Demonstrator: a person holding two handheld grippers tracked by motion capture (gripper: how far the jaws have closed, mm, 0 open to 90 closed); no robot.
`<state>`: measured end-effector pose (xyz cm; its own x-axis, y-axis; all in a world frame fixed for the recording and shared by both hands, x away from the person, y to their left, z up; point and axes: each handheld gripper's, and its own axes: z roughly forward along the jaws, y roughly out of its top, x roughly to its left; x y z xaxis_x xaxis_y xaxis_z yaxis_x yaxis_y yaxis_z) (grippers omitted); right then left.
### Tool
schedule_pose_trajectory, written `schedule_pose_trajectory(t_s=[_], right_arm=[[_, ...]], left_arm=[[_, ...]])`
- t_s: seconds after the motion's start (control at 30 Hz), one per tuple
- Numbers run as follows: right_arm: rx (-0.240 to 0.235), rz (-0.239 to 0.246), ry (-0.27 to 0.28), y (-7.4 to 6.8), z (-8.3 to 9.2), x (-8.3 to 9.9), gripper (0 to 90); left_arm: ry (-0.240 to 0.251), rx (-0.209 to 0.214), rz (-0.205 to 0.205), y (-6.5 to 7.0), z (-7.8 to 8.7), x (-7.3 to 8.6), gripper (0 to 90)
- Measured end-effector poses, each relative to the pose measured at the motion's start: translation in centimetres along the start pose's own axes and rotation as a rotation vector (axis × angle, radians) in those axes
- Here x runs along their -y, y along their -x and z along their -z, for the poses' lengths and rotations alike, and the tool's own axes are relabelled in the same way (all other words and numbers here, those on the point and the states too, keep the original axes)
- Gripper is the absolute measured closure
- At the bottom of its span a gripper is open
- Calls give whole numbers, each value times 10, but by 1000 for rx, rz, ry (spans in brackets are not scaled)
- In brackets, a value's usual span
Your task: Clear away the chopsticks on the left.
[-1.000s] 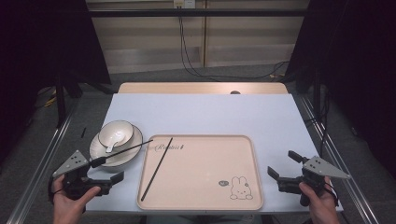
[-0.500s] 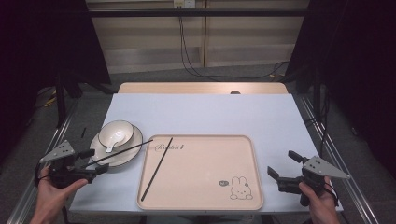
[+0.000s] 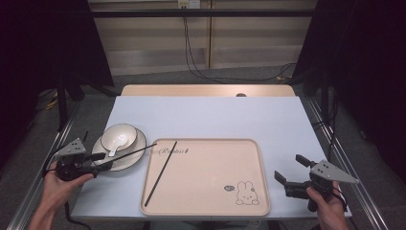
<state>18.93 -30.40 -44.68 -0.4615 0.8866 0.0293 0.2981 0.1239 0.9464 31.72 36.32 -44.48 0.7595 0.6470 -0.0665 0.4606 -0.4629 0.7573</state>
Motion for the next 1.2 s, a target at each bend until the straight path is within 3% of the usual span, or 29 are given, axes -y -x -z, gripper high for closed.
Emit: schedule_pose_trajectory(t_s=[0.27,0.6,0.67,0.83,0.93,1.2], right_arm=[[-1,2,-1,0,0,0,30],[-1,3,-1,1,-1,0,30],[-2,8,-2,0,-1,0,30],[-8,3,-7,-1,-1,0,30],[-11,4,-7,-1,-1,0,30],[-8,3,-7,0,-1,1,30]], left_arm=[[-81,9,-36,0,-14,-4,579],[-107,35,-60,0,-23,-9,709],[-105,21,-66,1,-23,-10,744],[-123,37,-83,4,-25,-10,775],[-126,55,-95,6,-27,-10,848],[-140,77,-90,10,-25,-12,857]])
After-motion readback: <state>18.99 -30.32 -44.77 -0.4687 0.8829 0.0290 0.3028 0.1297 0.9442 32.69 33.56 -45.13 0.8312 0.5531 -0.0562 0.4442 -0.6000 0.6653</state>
